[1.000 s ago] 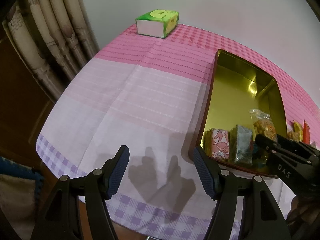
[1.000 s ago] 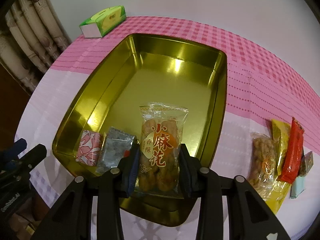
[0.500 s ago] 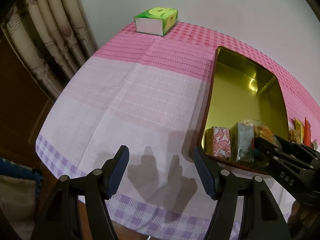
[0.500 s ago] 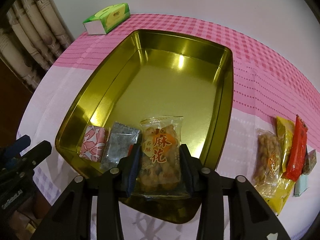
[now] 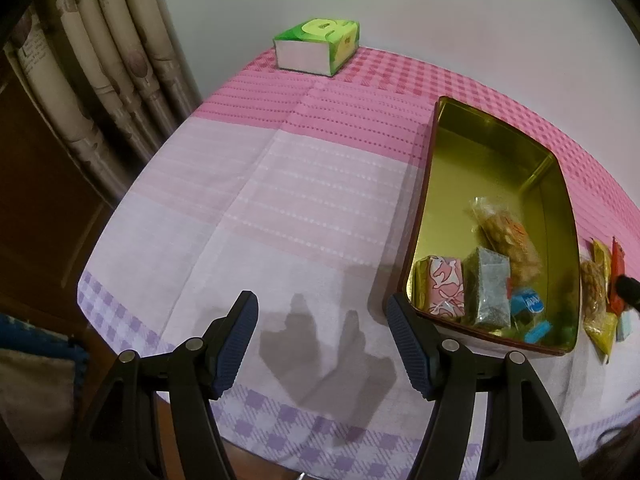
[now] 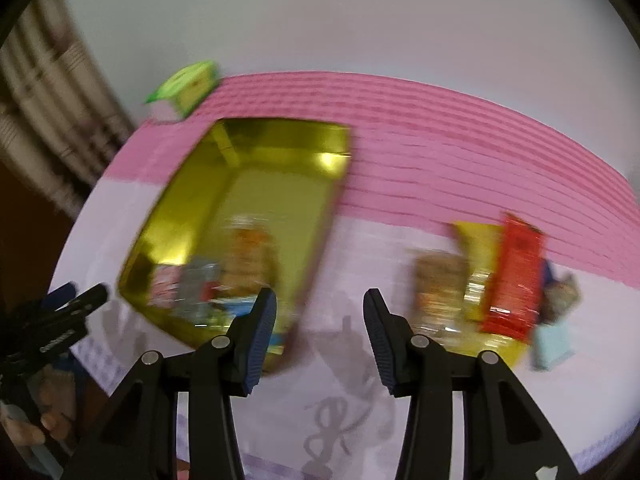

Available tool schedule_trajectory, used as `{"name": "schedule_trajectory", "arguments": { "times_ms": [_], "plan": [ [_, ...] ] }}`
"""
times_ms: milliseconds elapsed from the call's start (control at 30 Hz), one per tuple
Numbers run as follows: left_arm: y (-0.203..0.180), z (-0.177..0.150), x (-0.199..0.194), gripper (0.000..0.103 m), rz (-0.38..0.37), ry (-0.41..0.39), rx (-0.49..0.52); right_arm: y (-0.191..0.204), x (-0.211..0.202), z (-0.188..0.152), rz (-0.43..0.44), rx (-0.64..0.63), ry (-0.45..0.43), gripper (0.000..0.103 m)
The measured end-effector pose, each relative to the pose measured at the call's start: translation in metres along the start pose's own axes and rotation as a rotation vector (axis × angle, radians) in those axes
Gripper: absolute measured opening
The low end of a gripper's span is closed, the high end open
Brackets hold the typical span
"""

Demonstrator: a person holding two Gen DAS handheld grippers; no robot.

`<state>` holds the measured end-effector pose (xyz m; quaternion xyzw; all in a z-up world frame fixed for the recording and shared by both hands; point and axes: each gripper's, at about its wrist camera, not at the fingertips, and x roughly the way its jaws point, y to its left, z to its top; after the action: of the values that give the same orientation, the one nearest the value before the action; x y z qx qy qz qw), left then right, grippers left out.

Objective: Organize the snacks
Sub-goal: 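Lower the twist bag into the tin and open the right gripper, then move right gripper to the pile and grasp the dark square box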

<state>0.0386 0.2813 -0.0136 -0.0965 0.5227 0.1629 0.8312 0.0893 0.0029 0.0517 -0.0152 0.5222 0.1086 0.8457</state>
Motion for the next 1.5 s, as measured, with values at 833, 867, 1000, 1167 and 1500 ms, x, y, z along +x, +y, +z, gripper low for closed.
{"name": "schedule_trajectory", "arguments": {
  "times_ms": [833, 867, 1000, 1167, 1500],
  "plan": [
    [-0.016, -0.002, -0.009, 0.068, 0.041, -0.045, 0.035, -0.206, 0.036, 0.008, -0.159, 0.546, 0.176, 0.043],
    [-0.017, -0.002, -0.009, 0.068, 0.042, -0.046, 0.036, -0.206, 0.038, 0.008, -0.158, 0.553, 0.177, 0.043],
    [-0.023, -0.003, -0.011, 0.068, 0.024, -0.049, 0.05, -0.203, 0.042, 0.01, -0.167, 0.538, 0.18, 0.042],
    [-0.047, -0.006, -0.015, 0.068, -0.015, -0.037, 0.111, -0.201, 0.045, 0.012, -0.173, 0.466, 0.173, 0.038],
    [-0.121, -0.001, -0.04, 0.068, -0.161, -0.035, 0.225, -0.187, 0.043, 0.005, -0.166, 0.253, 0.107, 0.037]
  ]
}}
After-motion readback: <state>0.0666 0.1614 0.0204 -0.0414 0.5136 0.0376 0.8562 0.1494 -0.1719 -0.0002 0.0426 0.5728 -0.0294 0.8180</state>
